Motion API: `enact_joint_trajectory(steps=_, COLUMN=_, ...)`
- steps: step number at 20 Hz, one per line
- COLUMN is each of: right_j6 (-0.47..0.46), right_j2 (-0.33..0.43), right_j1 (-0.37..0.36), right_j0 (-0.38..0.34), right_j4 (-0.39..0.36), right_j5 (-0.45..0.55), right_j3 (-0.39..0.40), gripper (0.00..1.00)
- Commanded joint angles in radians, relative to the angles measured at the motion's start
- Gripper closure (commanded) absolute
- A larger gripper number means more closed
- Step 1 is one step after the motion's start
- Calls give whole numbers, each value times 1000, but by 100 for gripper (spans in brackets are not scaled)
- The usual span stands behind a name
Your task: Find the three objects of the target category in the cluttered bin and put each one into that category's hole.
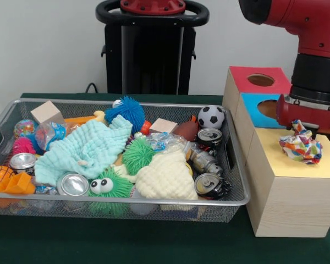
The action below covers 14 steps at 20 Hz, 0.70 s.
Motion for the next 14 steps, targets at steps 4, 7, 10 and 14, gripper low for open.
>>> enact_joint_trajectory(steps=4, right_j6=264, right_j2=4, right_j1=83, right_j0=65, right_j4=73, right_j5=26, right_j3=19, gripper=100)
enact_joint_trajectory(steps=7, right_j6=266, right_j2=-27, right_j1=81, right_j0=88, right_j4=87, right_j5=62, right_j3=10, gripper=100)
enact_joint_trajectory(steps=10, right_j6=259, right_j2=-37, right_j1=84, right_j0=94, right_j4=98, right_j5=65, right_j3=8, gripper=100)
enact_joint_trajectory(steps=14, right_j6=235, right_j2=-30, right_j1=80, right_j0=85, right_j4=107, right_j5=70, right_j3=8, gripper=100)
